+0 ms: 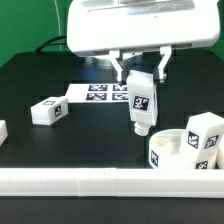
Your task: Assemble stool
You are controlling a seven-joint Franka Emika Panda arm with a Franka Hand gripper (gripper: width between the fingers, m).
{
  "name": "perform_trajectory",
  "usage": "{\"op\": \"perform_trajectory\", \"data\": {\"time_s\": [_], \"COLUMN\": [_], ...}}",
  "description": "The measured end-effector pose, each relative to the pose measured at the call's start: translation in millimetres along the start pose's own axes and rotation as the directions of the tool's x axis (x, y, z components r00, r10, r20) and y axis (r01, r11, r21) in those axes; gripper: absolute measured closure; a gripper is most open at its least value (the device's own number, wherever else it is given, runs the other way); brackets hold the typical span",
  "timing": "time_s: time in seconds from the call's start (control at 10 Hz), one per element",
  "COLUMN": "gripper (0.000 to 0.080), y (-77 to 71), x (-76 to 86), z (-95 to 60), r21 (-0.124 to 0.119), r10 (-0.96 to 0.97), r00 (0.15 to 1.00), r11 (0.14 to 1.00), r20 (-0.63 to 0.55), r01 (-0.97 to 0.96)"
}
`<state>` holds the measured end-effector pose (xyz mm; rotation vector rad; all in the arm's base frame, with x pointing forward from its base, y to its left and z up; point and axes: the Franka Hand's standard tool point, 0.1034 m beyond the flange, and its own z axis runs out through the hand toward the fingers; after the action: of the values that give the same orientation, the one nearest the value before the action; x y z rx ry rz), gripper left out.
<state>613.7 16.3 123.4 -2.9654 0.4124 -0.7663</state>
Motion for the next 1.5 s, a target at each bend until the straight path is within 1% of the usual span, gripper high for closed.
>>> {"op": "perform_trajectory", "data": {"time_s": [0.2, 0.4, 0.7, 0.9, 1.1, 1.5], "gripper": [0.0472, 0.0472, 0.0472, 0.0472, 0.0472, 0.0472], "y": [-14.2, -25.5, -25.3, -28.5, -26.3, -21.7], "x": [-6.5, -7.3, -6.4, 1.2, 5.7, -0.1], "z": [1.7, 1.6, 1.9, 4.0, 7.4, 11.5], "r21": [0.016, 0.028, 0.028, 0.032, 0.029, 0.022], "r10": [-0.015, -0.015, -0.024, -0.025, -0.027, -0.028], "r00": [1.000, 1.000, 1.000, 1.000, 1.000, 1.000], "r11": [1.000, 1.000, 0.999, 0.999, 0.999, 0.999], "r20": [0.009, 0.015, 0.014, 0.004, 0.000, 0.006], "r01": [0.015, 0.014, 0.024, 0.025, 0.027, 0.028]}}
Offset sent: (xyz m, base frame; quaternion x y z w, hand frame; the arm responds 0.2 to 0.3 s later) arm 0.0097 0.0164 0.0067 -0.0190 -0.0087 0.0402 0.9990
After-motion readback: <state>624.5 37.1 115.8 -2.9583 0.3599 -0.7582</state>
